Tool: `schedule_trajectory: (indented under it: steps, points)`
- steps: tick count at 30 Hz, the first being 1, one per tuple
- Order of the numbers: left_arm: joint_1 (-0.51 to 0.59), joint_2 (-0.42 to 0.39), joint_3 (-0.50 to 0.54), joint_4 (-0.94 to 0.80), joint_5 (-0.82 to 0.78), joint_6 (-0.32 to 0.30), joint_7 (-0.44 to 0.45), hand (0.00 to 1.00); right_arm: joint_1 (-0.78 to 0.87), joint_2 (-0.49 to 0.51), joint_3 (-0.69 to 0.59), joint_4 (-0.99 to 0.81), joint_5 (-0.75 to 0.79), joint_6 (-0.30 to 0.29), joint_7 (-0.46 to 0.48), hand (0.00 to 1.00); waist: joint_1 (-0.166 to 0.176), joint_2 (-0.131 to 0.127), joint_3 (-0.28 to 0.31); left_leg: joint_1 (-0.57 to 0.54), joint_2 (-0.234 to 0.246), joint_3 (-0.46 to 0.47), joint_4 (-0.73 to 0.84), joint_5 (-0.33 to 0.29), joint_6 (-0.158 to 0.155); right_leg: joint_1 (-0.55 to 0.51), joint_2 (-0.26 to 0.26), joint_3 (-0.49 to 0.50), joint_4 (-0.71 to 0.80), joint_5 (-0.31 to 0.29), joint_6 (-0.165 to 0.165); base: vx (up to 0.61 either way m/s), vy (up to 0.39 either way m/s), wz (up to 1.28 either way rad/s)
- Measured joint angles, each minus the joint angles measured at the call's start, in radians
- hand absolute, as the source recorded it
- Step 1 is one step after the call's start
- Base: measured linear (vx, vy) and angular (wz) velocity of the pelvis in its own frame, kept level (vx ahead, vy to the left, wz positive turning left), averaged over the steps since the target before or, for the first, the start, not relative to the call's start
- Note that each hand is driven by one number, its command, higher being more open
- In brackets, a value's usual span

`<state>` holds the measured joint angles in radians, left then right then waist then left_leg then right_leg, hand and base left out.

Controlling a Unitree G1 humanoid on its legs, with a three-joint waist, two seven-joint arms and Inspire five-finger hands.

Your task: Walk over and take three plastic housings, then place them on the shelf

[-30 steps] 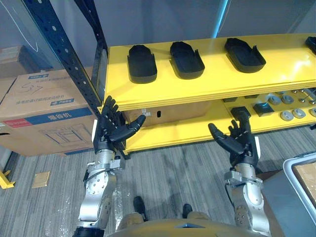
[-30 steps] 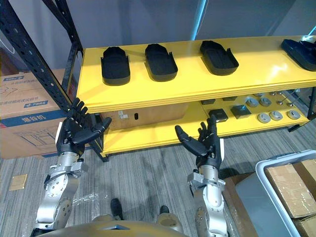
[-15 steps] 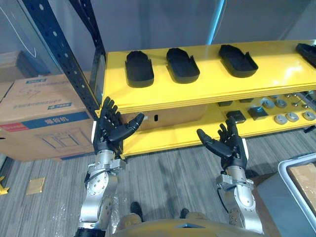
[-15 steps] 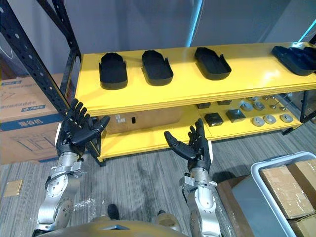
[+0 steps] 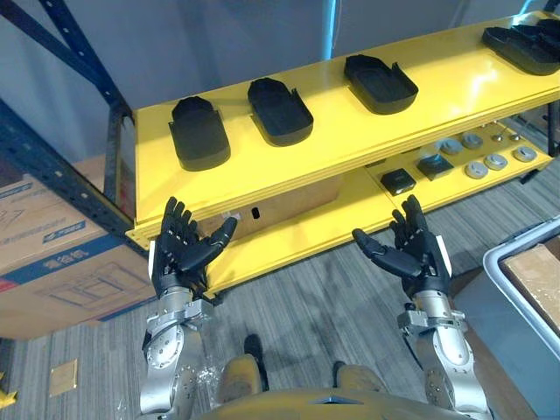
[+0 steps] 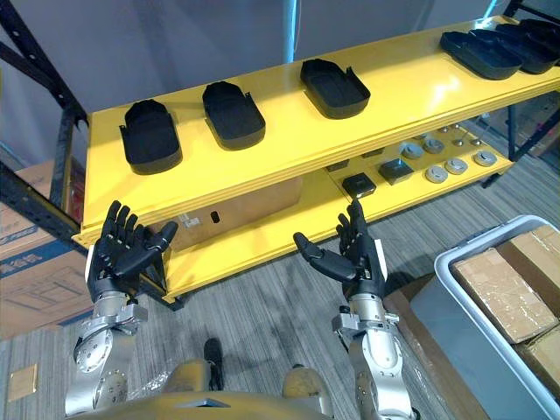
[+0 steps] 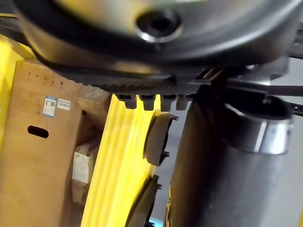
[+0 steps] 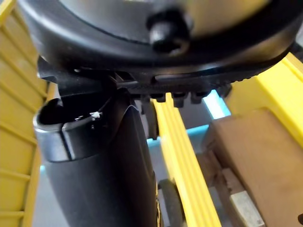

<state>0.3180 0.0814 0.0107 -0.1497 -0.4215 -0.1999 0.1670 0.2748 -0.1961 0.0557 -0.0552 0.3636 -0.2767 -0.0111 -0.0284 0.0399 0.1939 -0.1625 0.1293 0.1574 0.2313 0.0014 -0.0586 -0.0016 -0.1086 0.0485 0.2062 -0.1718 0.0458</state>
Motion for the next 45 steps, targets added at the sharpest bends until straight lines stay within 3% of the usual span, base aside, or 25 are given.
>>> schedule_trajectory:
  steps: [1, 3, 4, 5, 8, 10, 12, 13, 14, 15, 16, 19, 21, 23, 25, 26, 27, 29, 31, 33, 37, 40, 42, 43, 45]
  points:
    - [0.001, 0.002, 0.006, -0.002, 0.000, 0.000, 0.006, 1.00, -0.007, 0.001, 0.019, 0.001, 0.000, 0.000, 0.000, 1.00, 0.001, -0.013, -0.003, 0.006, -0.008, 0.019, -0.012, -0.002, 0.006, -0.004, -0.032, -0.060, -0.004, -0.003, -0.006, 0.20, 0.183, -0.69]
    - [0.060, 0.011, 0.038, -0.042, -0.001, -0.014, 0.063, 1.00, -0.062, 0.020, 0.091, 0.022, -0.001, -0.009, 0.006, 1.00, 0.057, -0.044, -0.007, 0.044, -0.007, 0.119, -0.067, 0.014, 0.023, -0.023, -0.136, -0.263, -0.024, 0.030, -0.001, 0.20, 0.153, -0.93]
    - [0.060, 0.016, 0.047, -0.043, -0.002, -0.014, 0.073, 1.00, -0.086, 0.025, 0.106, 0.036, -0.003, -0.010, 0.006, 1.00, 0.063, -0.047, -0.008, 0.045, -0.006, 0.128, -0.069, 0.014, 0.023, -0.020, -0.142, -0.301, -0.039, 0.063, 0.003, 0.17, 0.056, -0.57]
    - [0.051, 0.027, 0.067, -0.047, -0.004, -0.012, 0.098, 1.00, -0.142, 0.041, 0.125, 0.058, -0.007, -0.014, 0.008, 1.00, 0.070, -0.058, -0.005, 0.039, -0.012, 0.130, -0.068, 0.014, 0.022, -0.010, -0.145, -0.334, -0.080, 0.135, 0.042, 0.10, -0.004, -0.14]
    - [0.035, 0.008, 0.054, -0.076, -0.009, -0.012, 0.104, 1.00, -0.188, 0.042, 0.120, 0.059, -0.014, -0.025, -0.004, 1.00, 0.080, -0.054, -0.004, -0.005, -0.016, 0.093, -0.058, 0.013, 0.017, 0.007, -0.130, -0.379, -0.148, 0.160, 0.080, 0.05, -0.034, 0.25]
    - [0.035, -0.005, 0.037, -0.107, -0.016, -0.012, 0.090, 1.00, -0.191, 0.041, 0.112, 0.060, -0.046, -0.025, -0.029, 1.00, 0.094, -0.061, 0.000, -0.009, -0.014, 0.061, -0.052, 0.002, 0.002, 0.038, -0.117, -0.411, -0.174, 0.159, 0.076, 0.04, -0.047, 0.38]
    - [0.032, -0.005, 0.037, -0.164, -0.016, -0.015, 0.055, 1.00, -0.192, 0.041, 0.111, 0.058, -0.067, -0.025, -0.063, 1.00, 0.110, -0.075, 0.004, -0.012, -0.012, 0.046, -0.029, -0.023, -0.006, 0.049, -0.115, -0.421, -0.169, 0.139, 0.053, 0.05, -0.006, 0.16]
    - [0.029, -0.005, 0.037, -0.209, -0.017, -0.022, 0.022, 1.00, -0.191, 0.041, 0.110, 0.053, -0.084, -0.026, -0.084, 1.00, 0.111, -0.079, 0.005, -0.026, -0.017, 0.036, 0.000, -0.049, -0.001, 0.049, -0.123, -0.425, -0.137, 0.112, 0.025, 0.11, 0.060, 0.16]
    - [0.025, -0.004, 0.037, -0.255, -0.018, -0.046, -0.033, 1.00, -0.190, 0.041, 0.111, 0.050, -0.091, -0.026, -0.111, 1.00, 0.109, -0.085, 0.009, -0.019, -0.026, 0.023, 0.023, -0.080, 0.007, 0.030, -0.143, -0.419, -0.041, 0.084, -0.001, 0.12, 0.068, 0.16]
    - [0.022, -0.004, 0.036, -0.259, -0.018, -0.052, -0.042, 1.00, -0.189, 0.041, 0.110, 0.050, -0.099, -0.026, -0.117, 1.00, 0.108, -0.082, 0.009, -0.018, -0.026, 0.020, 0.030, -0.085, 0.007, 0.018, -0.149, -0.417, -0.004, 0.081, -0.006, 0.08, 0.078, 0.10]
    - [0.008, -0.001, 0.035, -0.273, -0.018, -0.062, -0.071, 1.00, -0.185, 0.042, 0.109, 0.048, -0.126, -0.028, -0.140, 1.00, 0.104, -0.079, 0.009, -0.001, -0.028, 0.015, 0.043, -0.098, 0.016, -0.032, -0.174, -0.387, 0.140, 0.082, -0.007, 0.08, 0.104, 0.11]
    - [-0.028, 0.027, 0.034, -0.291, -0.014, -0.074, -0.092, 1.00, -0.172, 0.054, 0.092, 0.018, -0.162, -0.043, -0.151, 1.00, 0.083, -0.096, 0.020, 0.088, -0.036, -0.005, 0.045, -0.135, 0.051, -0.084, -0.210, -0.282, 0.370, 0.096, -0.029, 0.13, 0.080, 0.16]
    - [-0.053, 0.026, 0.035, -0.290, -0.014, -0.078, -0.083, 1.00, -0.176, 0.053, 0.073, -0.028, -0.163, -0.069, -0.142, 1.00, 0.074, -0.092, 0.018, 0.099, -0.028, -0.023, 0.045, -0.146, 0.056, -0.092, -0.175, -0.240, 0.330, 0.025, -0.014, 0.12, -0.027, 0.30]
    - [-0.088, 0.031, 0.044, -0.285, -0.018, -0.078, -0.063, 1.00, -0.205, 0.039, 0.026, -0.137, -0.163, -0.092, -0.126, 1.00, 0.071, -0.088, 0.019, 0.095, -0.001, -0.055, 0.050, -0.159, 0.042, -0.122, -0.089, -0.181, 0.180, 0.019, -0.007, 0.09, -0.054, 0.37]
    - [-0.091, 0.042, 0.043, -0.278, -0.018, -0.078, -0.058, 1.00, -0.232, 0.015, 0.001, -0.195, -0.160, -0.110, -0.125, 1.00, 0.056, -0.094, 0.015, 0.076, 0.005, -0.088, 0.085, -0.179, 0.019, -0.119, -0.049, -0.118, 0.061, 0.059, 0.035, 0.10, -0.137, 0.60]
    - [-0.091, 0.063, 0.043, -0.270, -0.018, -0.074, -0.048, 1.00, -0.251, -0.004, -0.022, -0.251, -0.160, -0.116, -0.124, 1.00, 0.050, -0.133, 0.001, 0.058, -0.022, -0.119, 0.123, -0.197, -0.009, -0.124, -0.049, -0.079, 0.014, 0.193, 0.063, 0.15, -0.242, 0.69]
    - [-0.095, 0.060, 0.042, -0.256, -0.017, -0.073, -0.041, 1.00, -0.258, -0.015, -0.034, -0.264, -0.159, -0.121, -0.122, 1.00, 0.052, -0.137, -0.007, 0.057, -0.022, -0.133, 0.134, -0.207, -0.021, -0.108, -0.054, -0.088, 0.013, 0.167, 0.075, 0.17, -0.240, 0.57]
    - [-0.083, 0.039, 0.032, -0.237, -0.017, -0.057, -0.022, 1.00, -0.305, -0.072, -0.057, -0.281, -0.151, -0.121, -0.114, 1.00, 0.054, -0.085, -0.029, 0.028, 0.020, -0.164, 0.126, -0.205, -0.047, -0.074, -0.009, -0.133, -0.094, 0.194, 0.058, 0.15, -0.177, 0.30]
    - [-0.083, 0.032, 0.024, -0.237, -0.017, -0.056, -0.018, 1.00, -0.320, -0.091, -0.073, -0.281, -0.151, -0.089, -0.105, 1.00, 0.057, -0.072, -0.028, 0.037, 0.035, -0.175, 0.091, -0.189, -0.064, -0.045, 0.010, -0.155, -0.146, 0.212, 0.051, 0.10, -0.142, 0.21]
    - [-0.080, 0.031, 0.013, -0.237, -0.019, -0.056, -0.019, 1.00, -0.321, -0.106, -0.088, -0.280, -0.164, -0.017, -0.079, 1.00, 0.058, -0.059, -0.030, 0.077, 0.053, -0.179, 0.049, -0.177, -0.077, -0.011, 0.025, -0.170, -0.160, 0.213, 0.050, 0.07, -0.084, 0.14]
    - [-0.084, 0.038, -0.009, -0.237, -0.042, -0.056, -0.048, 1.00, -0.305, -0.170, -0.107, -0.269, -0.238, 0.078, -0.014, 1.00, 0.048, -0.052, -0.035, 0.085, 0.044, -0.179, 0.036, -0.160, -0.075, 0.040, 0.012, -0.226, -0.187, 0.212, 0.050, 0.03, -0.009, 0.27]
    - [-0.081, 0.046, -0.031, -0.233, -0.043, -0.055, -0.078, 1.00, -0.273, -0.201, -0.127, -0.260, -0.342, 0.108, 0.020, 1.00, 0.052, -0.055, -0.037, 0.103, 0.026, -0.181, -0.016, -0.125, -0.067, 0.061, -0.014, -0.265, -0.191, 0.211, 0.050, -0.03, 0.027, 0.51]
    - [-0.081, 0.061, -0.036, -0.233, -0.043, -0.054, -0.086, 1.00, -0.266, -0.235, -0.123, -0.260, -0.392, 0.130, 0.063, 1.00, 0.053, -0.055, -0.038, 0.098, 0.032, -0.134, -0.034, -0.123, -0.059, 0.063, -0.029, -0.281, -0.192, 0.209, 0.051, -0.07, 0.035, 0.35]
    - [-0.081, 0.071, -0.039, -0.233, -0.042, -0.044, -0.092, 1.00, -0.250, -0.256, -0.121, -0.259, -0.402, 0.138, 0.096, 1.00, 0.051, -0.056, -0.037, 0.098, 0.056, -0.052, -0.041, -0.102, -0.058, 0.067, -0.036, -0.296, -0.191, 0.208, 0.053, -0.07, 0.018, 0.31]
    - [-0.077, 0.085, -0.041, -0.233, -0.041, -0.034, -0.094, 1.00, -0.247, -0.284, -0.106, -0.246, -0.452, 0.144, 0.133, 1.00, 0.056, -0.065, -0.038, 0.099, 0.053, -0.033, -0.045, -0.090, -0.059, 0.064, -0.043, -0.296, -0.190, 0.206, 0.056, -0.08, 0.023, 0.08]
